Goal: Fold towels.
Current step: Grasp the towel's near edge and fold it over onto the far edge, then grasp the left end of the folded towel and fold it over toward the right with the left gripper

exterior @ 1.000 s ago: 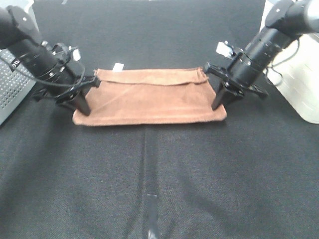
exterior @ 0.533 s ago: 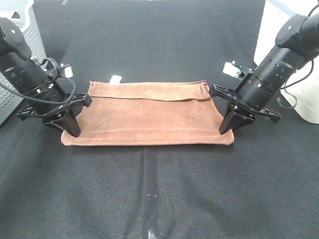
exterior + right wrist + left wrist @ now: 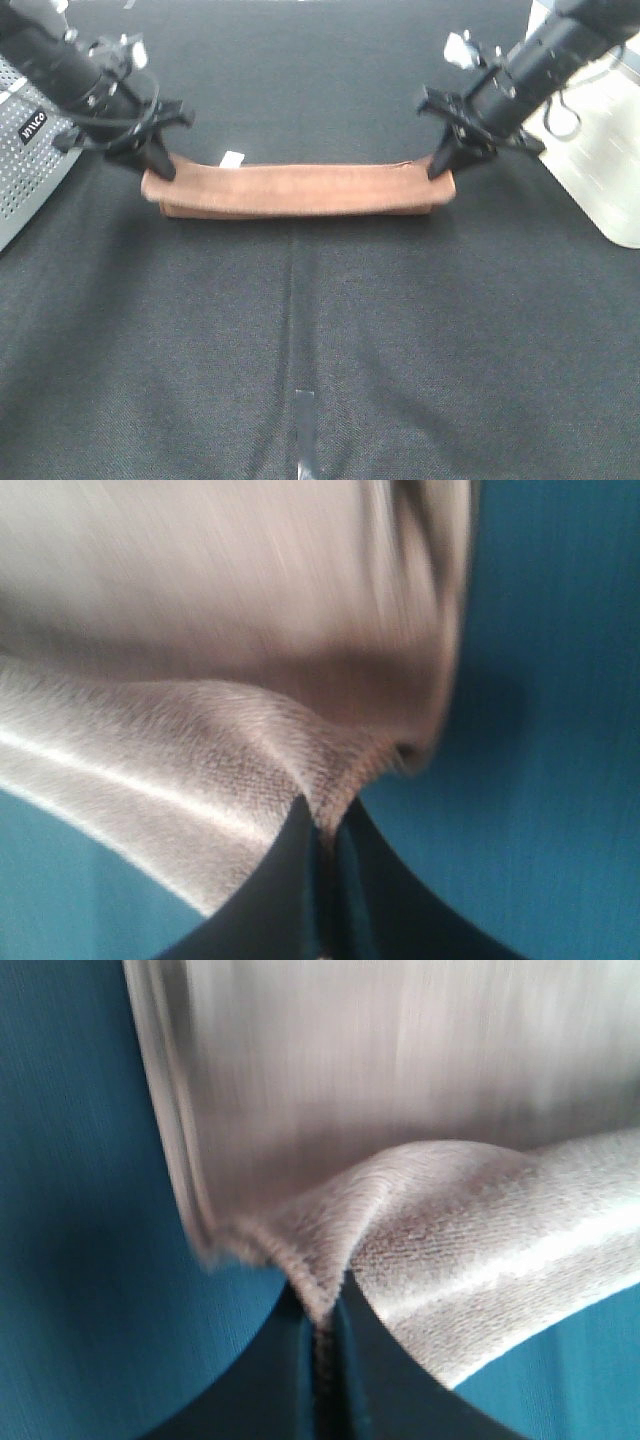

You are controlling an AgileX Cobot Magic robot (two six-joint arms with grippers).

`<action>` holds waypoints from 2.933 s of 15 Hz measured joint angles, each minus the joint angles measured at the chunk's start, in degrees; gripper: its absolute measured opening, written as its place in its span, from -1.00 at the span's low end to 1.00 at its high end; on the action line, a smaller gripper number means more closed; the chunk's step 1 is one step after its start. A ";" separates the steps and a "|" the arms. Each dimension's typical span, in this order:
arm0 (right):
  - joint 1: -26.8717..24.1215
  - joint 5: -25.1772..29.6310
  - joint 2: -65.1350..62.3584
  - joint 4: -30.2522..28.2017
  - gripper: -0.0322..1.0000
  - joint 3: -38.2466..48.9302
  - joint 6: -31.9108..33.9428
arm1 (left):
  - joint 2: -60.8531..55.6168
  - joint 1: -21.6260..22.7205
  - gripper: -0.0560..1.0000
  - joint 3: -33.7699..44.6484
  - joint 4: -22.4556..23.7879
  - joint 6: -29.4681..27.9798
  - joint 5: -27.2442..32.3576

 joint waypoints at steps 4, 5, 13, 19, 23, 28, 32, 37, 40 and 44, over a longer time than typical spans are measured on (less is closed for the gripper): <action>0.00 1.83 8.54 -1.55 -0.94 -13.29 2.29 | 6.36 1.49 -0.88 -9.74 3.27 -3.09 -0.29; 0.00 2.18 10.77 -1.60 -0.94 -16.16 2.35 | 8.14 2.01 -0.88 -11.75 3.38 -3.27 -1.20; 0.00 0.11 17.19 -2.41 -0.02 -20.86 3.90 | 13.35 1.15 -0.54 -14.38 1.66 -3.38 -8.77; -0.06 5.21 16.04 -5.39 0.57 -23.66 4.76 | 13.35 1.15 0.61 -14.38 4.07 -3.55 -7.39; -0.06 5.39 16.04 -5.79 0.57 -23.66 4.76 | 14.32 1.15 0.62 -14.38 3.55 -5.16 -7.39; -0.06 5.39 16.04 -5.84 0.57 -23.66 4.76 | 16.84 -0.06 0.53 -14.55 0.69 -6.07 -7.85; -0.06 5.39 16.04 -5.96 0.57 -23.66 4.76 | 17.42 -0.52 -0.30 -14.55 0.46 -6.13 -8.31; -0.06 5.44 16.04 -5.96 0.57 -23.66 4.93 | 17.30 -0.57 -0.77 -14.55 1.15 -5.96 -8.25; -0.06 6.88 15.93 -6.02 0.57 -23.66 5.04 | 15.30 -0.06 -0.77 -14.55 7.28 -5.96 -5.79; -0.06 8.31 14.95 -6.02 0.57 -23.72 5.79 | 10.03 2.81 -0.77 -14.95 11.46 -5.96 -1.95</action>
